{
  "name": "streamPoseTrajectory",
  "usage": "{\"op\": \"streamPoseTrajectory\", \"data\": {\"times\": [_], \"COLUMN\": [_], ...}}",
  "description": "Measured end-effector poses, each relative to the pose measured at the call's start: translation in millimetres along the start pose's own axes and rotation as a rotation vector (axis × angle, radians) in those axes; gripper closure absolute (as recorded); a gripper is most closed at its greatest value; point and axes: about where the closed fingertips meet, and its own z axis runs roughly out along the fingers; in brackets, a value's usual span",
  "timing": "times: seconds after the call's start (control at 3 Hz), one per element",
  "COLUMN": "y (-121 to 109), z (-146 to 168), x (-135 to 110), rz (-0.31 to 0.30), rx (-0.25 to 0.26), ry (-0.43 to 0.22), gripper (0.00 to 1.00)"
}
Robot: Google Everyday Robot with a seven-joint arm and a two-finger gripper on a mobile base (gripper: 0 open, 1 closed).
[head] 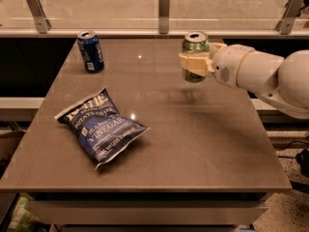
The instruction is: Move green can near blue chip bag
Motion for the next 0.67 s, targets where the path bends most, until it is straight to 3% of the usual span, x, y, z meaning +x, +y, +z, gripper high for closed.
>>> {"op": "streamPoseTrajectory", "data": {"times": [0.67], "y": [56.1], "z": [-31.5], "x": [14.9], "rz": [-0.048], "rx": [-0.081], "ry": [-0.005], "gripper": [1.0]}}
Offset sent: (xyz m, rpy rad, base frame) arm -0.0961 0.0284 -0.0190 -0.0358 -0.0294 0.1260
